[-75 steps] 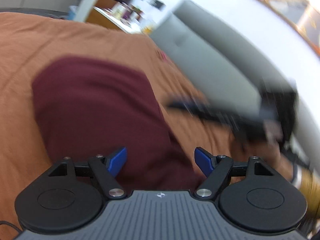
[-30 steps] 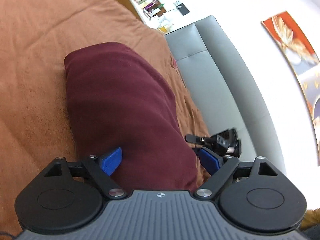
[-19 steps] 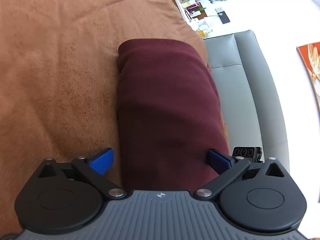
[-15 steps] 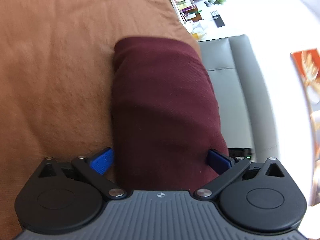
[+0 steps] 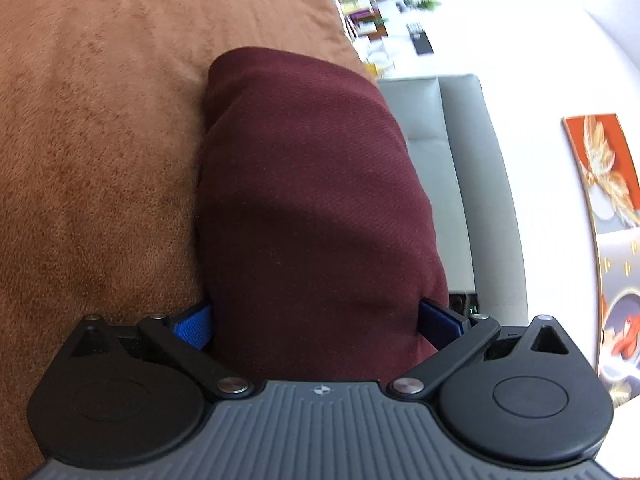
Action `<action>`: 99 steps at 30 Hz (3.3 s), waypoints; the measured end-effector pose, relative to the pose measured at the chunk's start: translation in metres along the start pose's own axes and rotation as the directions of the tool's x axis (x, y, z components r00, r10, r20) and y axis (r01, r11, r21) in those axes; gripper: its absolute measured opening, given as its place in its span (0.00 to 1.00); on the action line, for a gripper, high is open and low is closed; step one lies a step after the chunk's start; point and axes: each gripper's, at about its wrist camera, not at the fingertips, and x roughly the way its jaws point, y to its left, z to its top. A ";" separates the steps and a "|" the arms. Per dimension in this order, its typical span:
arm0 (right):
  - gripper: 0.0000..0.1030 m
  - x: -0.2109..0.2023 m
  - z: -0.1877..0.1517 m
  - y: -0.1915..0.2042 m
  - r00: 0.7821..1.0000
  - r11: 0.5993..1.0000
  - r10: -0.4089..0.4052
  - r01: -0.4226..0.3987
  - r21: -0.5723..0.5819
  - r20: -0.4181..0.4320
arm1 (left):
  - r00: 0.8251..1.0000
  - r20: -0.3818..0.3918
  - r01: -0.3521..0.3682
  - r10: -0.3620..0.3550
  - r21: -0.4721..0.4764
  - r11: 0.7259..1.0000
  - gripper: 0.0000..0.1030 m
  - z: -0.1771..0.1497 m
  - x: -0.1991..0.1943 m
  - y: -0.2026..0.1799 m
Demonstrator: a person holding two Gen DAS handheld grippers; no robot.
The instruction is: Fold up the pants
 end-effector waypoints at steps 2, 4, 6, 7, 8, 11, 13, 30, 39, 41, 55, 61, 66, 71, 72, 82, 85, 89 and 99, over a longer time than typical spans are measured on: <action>0.61 -0.019 -0.006 -0.002 0.999 1.000 -0.002 0.002 0.001 0.033 | 1.000 0.008 -0.005 0.005 0.000 1.000 1.00 -0.003 -0.003 -0.002; 0.47 -0.027 -0.009 -0.008 0.997 0.999 0.008 -0.011 0.046 0.071 | 1.000 0.010 0.001 -0.001 0.015 1.000 1.00 -0.005 -0.006 -0.005; 0.45 -0.041 -0.021 -0.008 0.995 0.998 0.013 -0.019 0.056 0.094 | 0.999 0.032 0.022 -0.023 0.031 0.999 1.00 -0.007 -0.010 -0.006; 0.44 -0.043 -0.023 -0.002 0.995 0.999 0.008 -0.012 0.036 0.101 | 0.997 0.048 0.051 -0.052 0.021 0.998 1.00 -0.010 -0.012 -0.005; 0.43 -0.045 -0.024 0.003 0.995 1.000 0.009 -0.012 0.024 0.104 | 0.994 0.065 0.088 -0.089 0.017 0.996 1.00 -0.013 -0.016 -0.003; 0.42 -0.051 -0.025 0.016 0.990 0.997 0.061 -0.065 0.031 0.125 | 0.984 0.096 0.151 -0.151 0.010 0.989 1.00 -0.018 -0.027 -0.004; 0.42 -0.051 -0.023 0.030 0.990 0.998 0.058 -0.062 0.032 0.125 | 0.979 0.126 0.162 -0.161 -0.004 0.987 1.00 -0.017 -0.037 -0.008; 0.43 0.121 -0.013 0.152 0.988 0.989 0.109 -0.118 -0.084 -0.106 | 0.937 0.349 0.004 0.023 -0.075 0.997 1.00 -0.011 -0.223 0.029; 0.50 0.174 -0.034 0.125 0.979 0.992 0.123 -0.124 0.002 -0.160 | 0.932 0.363 0.022 0.019 -0.109 0.994 1.00 -0.012 -0.223 0.085; 0.53 0.180 -0.040 0.111 0.978 0.989 0.144 -0.139 0.041 -0.153 | 0.933 0.360 0.034 0.007 -0.108 0.994 1.00 -0.010 -0.218 0.088; 0.57 0.148 -0.064 0.194 0.993 0.942 -0.114 0.098 -0.322 -0.030 | 0.929 0.363 -0.042 0.066 -0.073 0.996 1.00 -0.027 -0.263 0.048; 0.56 0.117 -0.128 0.281 0.962 0.672 -0.200 0.274 -0.688 0.188 | 0.906 0.424 -0.074 0.014 0.125 0.989 0.98 -0.016 -0.284 -0.034; 0.54 0.126 -0.160 0.307 0.925 0.501 -0.248 0.376 -0.779 0.287 | 0.955 0.292 -0.124 0.049 0.241 0.963 0.98 0.010 -0.233 -0.073; 0.54 0.143 -0.108 0.281 0.913 0.647 -0.328 0.405 -0.645 0.245 | 0.980 0.197 -0.077 0.031 0.228 0.971 0.98 0.023 -0.188 -0.067; 0.54 0.141 -0.110 0.281 0.900 0.644 -0.336 0.434 -0.630 0.276 | 0.982 0.183 -0.087 0.044 0.231 0.969 0.97 0.025 -0.179 -0.065; 0.41 0.118 -0.159 0.318 0.972 0.671 -0.138 0.232 -0.705 0.189 | 0.976 0.211 -0.102 0.061 0.192 0.976 0.89 0.031 -0.185 -0.044; 0.38 0.135 -0.199 0.321 0.973 0.597 -0.189 0.219 -0.772 0.130 | 0.972 0.222 -0.114 0.070 0.190 0.975 0.77 0.029 -0.184 -0.040; 0.38 0.163 -0.241 0.303 0.963 0.553 -0.249 0.230 -0.801 0.105 | 0.974 0.222 -0.068 0.045 0.097 0.993 0.64 0.029 -0.189 -0.023; 0.67 0.162 -0.264 0.323 0.925 0.458 -0.338 0.324 -0.828 0.175 | 0.957 0.280 -0.119 0.072 0.152 0.981 0.90 0.017 -0.192 -0.046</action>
